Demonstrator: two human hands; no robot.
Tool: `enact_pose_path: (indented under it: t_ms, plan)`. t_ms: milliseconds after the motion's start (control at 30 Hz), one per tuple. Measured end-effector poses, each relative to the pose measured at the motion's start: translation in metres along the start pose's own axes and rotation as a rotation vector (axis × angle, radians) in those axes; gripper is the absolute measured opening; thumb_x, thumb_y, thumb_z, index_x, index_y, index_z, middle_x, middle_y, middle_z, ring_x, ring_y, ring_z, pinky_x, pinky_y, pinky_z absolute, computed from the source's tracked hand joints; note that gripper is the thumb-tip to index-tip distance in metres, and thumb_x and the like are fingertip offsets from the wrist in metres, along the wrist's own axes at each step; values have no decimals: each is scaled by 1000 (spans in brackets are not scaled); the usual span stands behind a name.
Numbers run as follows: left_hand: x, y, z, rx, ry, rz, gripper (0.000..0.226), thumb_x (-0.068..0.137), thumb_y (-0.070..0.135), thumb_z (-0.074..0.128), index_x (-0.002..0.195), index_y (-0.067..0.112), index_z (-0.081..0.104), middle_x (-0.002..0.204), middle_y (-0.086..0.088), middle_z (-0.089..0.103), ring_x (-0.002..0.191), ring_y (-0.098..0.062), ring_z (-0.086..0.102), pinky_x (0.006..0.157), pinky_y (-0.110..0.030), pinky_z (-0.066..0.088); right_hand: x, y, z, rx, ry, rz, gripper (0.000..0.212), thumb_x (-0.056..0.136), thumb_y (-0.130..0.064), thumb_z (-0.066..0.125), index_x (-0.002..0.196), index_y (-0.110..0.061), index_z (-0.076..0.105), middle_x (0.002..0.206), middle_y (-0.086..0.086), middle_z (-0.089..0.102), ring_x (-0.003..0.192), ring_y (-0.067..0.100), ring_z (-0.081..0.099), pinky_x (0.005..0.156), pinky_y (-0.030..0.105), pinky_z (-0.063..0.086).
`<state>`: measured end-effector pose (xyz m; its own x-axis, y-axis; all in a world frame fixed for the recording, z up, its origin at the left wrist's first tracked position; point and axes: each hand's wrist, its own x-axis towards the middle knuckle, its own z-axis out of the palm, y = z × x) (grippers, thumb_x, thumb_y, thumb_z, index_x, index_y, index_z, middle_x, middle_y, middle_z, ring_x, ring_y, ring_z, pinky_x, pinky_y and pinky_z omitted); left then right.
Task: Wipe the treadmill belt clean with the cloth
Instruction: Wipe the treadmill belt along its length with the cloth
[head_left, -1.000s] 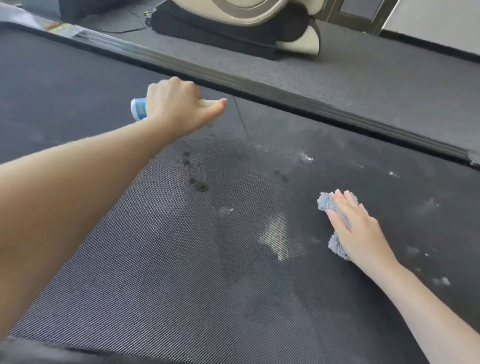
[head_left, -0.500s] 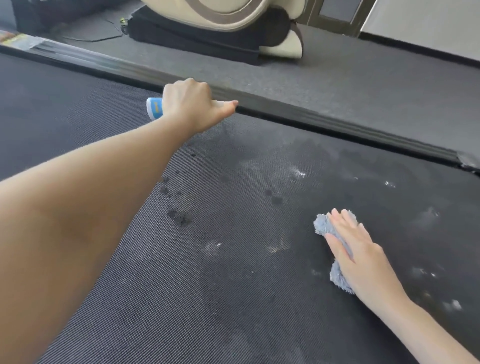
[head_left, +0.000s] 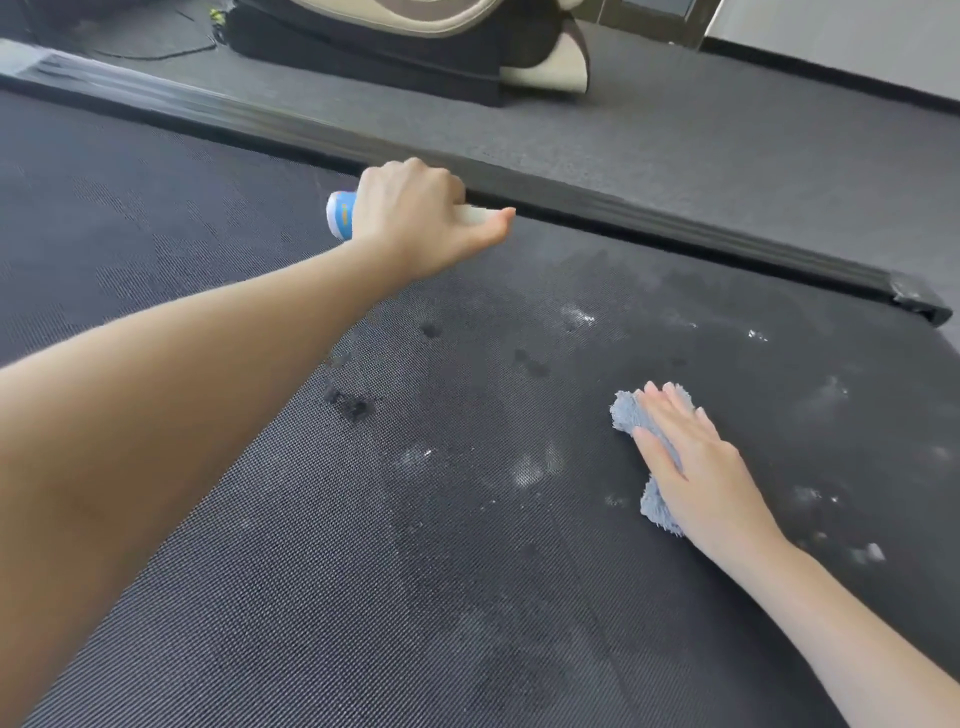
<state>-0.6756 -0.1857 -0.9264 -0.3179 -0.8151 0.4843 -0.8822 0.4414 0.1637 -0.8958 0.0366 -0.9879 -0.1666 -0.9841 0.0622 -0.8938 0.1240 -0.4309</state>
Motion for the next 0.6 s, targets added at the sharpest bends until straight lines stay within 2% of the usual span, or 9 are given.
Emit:
enact_pose_path:
  t_ms: [133,233,300,400,500,600]
  plan:
    - [-26,3,-10,-62,75,4,69,64,74,20,60,13,52,56,-6,47,63,-32,47,60,-31,27,0,1,-1,-4,-7,-9,45,99,-26,38,143,-21,31,144,-21,17,129,-13,0,98,-5,-9]
    - [-46,0,-17,-66,46,74,78,64,75,19,67,10,62,60,-9,56,65,-33,53,59,-31,31,0,-1,-2,7,-19,7,45,100,-28,36,144,-22,30,145,-21,16,126,-13,0,102,3,-6]
    - [-59,1,-28,-65,-5,115,77,63,76,18,64,11,59,56,-6,50,63,-30,48,56,-29,27,-2,-4,-5,17,-39,27,44,100,-29,35,144,-23,30,146,-21,17,124,-13,1,104,7,-3]
    - [-80,2,-44,-94,-29,96,70,63,77,20,57,13,48,51,-3,43,61,-30,45,56,-29,25,-5,-8,-6,20,-51,59,44,101,-28,34,145,-23,30,152,-13,19,125,-11,4,106,12,1]
    - [-108,2,-51,-172,34,128,61,70,71,26,54,15,44,51,-3,42,57,-30,45,55,-30,30,-6,-10,-6,1,-43,70,44,101,-28,34,145,-20,30,154,-8,20,141,4,8,109,16,2]
    - [-141,2,-59,-273,41,206,52,79,62,37,53,18,42,49,3,37,50,-26,43,51,-28,33,-7,-11,-7,-26,-49,69,45,101,-29,33,145,-19,29,154,-6,19,143,12,8,111,19,2]
